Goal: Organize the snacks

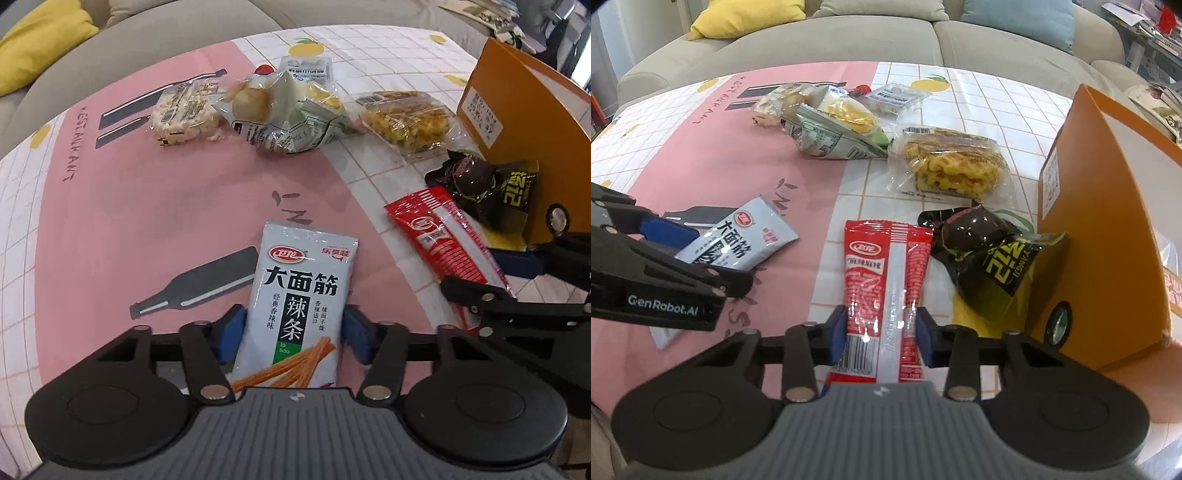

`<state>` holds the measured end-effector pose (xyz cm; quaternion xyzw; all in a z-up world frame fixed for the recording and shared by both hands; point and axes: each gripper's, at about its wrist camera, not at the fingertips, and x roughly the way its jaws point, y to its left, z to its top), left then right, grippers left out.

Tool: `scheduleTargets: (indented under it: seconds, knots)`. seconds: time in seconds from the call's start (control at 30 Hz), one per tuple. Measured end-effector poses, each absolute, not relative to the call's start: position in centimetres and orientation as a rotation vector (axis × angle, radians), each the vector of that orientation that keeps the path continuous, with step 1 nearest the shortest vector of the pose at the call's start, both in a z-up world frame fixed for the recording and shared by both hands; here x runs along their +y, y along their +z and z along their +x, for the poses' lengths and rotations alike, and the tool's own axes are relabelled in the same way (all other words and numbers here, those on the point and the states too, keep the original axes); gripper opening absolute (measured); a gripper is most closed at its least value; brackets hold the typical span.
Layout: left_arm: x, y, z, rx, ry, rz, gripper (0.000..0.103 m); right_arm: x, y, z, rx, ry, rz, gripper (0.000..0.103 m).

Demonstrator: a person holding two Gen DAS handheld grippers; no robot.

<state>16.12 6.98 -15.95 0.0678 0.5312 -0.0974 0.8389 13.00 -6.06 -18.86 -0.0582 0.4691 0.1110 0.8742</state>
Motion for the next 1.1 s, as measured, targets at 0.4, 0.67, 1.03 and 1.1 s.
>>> scheduleTargets:
  seconds: [0.4,0.67,1.03,1.1]
  knots:
    - [7.1,-12.9,13.9,1.056,-0.121,0.005,0.056,-6.9,-16.7,12.6,0.970,0.250,-0.030,0.029]
    - [5.7,-6.3,11.1,0.977,-0.114,-0.041,0.056,-8.9,-11.3,9.9,0.868,0.268,0.043,0.029]
    - [-2.7,1.2,12.6,0.941,-0.357,-0.206,0.056,-21.1,-4.1,7.3,0.802,0.208,0.242,0.029]
    - [-4.9,1.4,14.0,0.966,-0.411,-0.241,0.056,-24.6,-3.4,7.4,0.807,0.182,0.301,0.029]
